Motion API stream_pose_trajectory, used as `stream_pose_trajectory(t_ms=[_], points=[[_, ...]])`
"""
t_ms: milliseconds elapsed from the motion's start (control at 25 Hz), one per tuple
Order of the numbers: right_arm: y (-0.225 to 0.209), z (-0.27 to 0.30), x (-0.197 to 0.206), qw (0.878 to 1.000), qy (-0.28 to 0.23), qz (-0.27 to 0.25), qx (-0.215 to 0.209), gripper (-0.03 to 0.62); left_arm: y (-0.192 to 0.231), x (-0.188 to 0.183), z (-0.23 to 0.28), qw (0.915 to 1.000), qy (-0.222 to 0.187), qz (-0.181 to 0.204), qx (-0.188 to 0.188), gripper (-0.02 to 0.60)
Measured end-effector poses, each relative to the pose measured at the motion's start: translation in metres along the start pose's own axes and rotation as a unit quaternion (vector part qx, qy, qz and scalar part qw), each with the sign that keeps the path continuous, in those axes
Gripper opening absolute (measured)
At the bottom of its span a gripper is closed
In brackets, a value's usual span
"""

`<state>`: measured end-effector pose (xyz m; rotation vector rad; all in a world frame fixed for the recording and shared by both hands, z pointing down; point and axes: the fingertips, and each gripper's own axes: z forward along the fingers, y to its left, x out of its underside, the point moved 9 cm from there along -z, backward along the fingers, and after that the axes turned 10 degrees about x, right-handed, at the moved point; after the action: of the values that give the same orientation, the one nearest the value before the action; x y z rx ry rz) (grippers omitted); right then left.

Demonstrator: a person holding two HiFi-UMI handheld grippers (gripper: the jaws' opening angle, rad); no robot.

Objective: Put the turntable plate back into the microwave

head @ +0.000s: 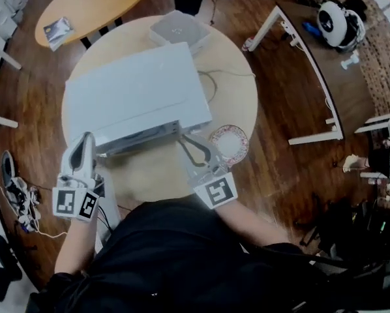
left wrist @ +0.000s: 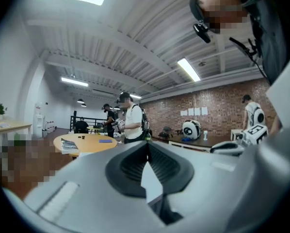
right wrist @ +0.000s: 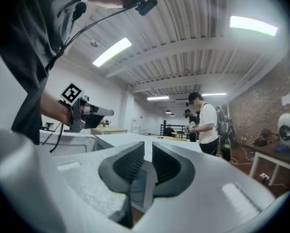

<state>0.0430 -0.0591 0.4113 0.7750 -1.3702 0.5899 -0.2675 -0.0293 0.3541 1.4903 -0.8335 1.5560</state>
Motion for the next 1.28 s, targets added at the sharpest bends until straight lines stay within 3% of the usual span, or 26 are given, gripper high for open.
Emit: stream_pose_trajectory(t_ms=[80,280,400,680,1000,1280], points=[[-0.001,0.002,0.006,0.999,0.036,-0.014,0.012,0.038,0.006,0.002,0.004,0.9998,0.002,-0.008,0.016,0.003],[-0.013,-0.013,0.009,0.999,0.018,-0.02,0.026,0.038,-0.021,0.019,0.025,0.9974,-0.002,-0.02,0.069,0.005],[-0.024,-0.016,0.021,0.999,0.016,0.005,0.051,0.038,-0.02,0.018,0.027,0.997,0.003,-0.023,0.074,0.003],[-0.049,-0.037,0.052,0.993,0.055,0.006,0.106,0.038,-0.02,0.013,0.024,0.9971,0.011,-0.026,0.071,0.005],[-0.079,-0.074,0.096,0.978,0.108,0.03,0.176,0.038,-0.028,0.017,0.029,0.9961,0.025,-0.021,0.082,0.005],[-0.097,-0.102,0.142,0.958,0.145,0.1,0.227,0.069,-0.043,0.013,0.039,0.9942,0.024,-0.012,0.104,0.003]])
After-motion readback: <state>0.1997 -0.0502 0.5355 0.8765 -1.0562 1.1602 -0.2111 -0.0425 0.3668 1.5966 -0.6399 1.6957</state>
